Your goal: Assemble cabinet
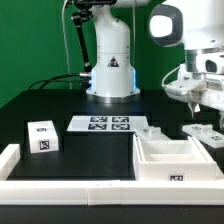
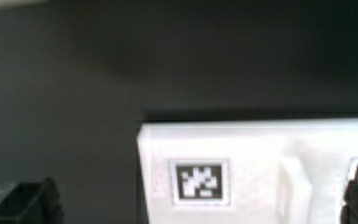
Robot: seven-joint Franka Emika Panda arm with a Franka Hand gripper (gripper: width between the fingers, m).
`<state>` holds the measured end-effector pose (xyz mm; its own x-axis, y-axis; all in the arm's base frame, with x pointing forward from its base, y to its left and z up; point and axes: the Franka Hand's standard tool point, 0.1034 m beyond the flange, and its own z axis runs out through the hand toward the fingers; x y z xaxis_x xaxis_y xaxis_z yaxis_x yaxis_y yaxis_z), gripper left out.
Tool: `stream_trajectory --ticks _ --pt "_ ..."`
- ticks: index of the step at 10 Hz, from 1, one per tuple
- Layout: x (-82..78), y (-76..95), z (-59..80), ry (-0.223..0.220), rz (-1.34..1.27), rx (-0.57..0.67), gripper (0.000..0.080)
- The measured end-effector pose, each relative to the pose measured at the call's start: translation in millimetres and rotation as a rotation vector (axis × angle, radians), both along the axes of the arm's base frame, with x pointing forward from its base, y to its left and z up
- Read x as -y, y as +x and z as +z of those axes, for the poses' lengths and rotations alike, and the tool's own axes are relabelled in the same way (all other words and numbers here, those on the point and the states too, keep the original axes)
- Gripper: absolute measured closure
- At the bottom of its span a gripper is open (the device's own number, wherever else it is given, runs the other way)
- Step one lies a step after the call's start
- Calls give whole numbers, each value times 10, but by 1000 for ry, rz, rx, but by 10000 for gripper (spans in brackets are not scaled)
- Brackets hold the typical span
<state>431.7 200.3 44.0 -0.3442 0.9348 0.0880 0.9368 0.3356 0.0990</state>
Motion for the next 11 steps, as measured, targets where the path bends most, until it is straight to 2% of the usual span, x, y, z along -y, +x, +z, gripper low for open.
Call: stream_trajectory --ticks 3,7,11 --pt "22 -5 -13 0 -13 -4 2" --pt "-80 -328 -138 4 15 -37 2" --pt "-85 -443 -276 18 11 -60 2"
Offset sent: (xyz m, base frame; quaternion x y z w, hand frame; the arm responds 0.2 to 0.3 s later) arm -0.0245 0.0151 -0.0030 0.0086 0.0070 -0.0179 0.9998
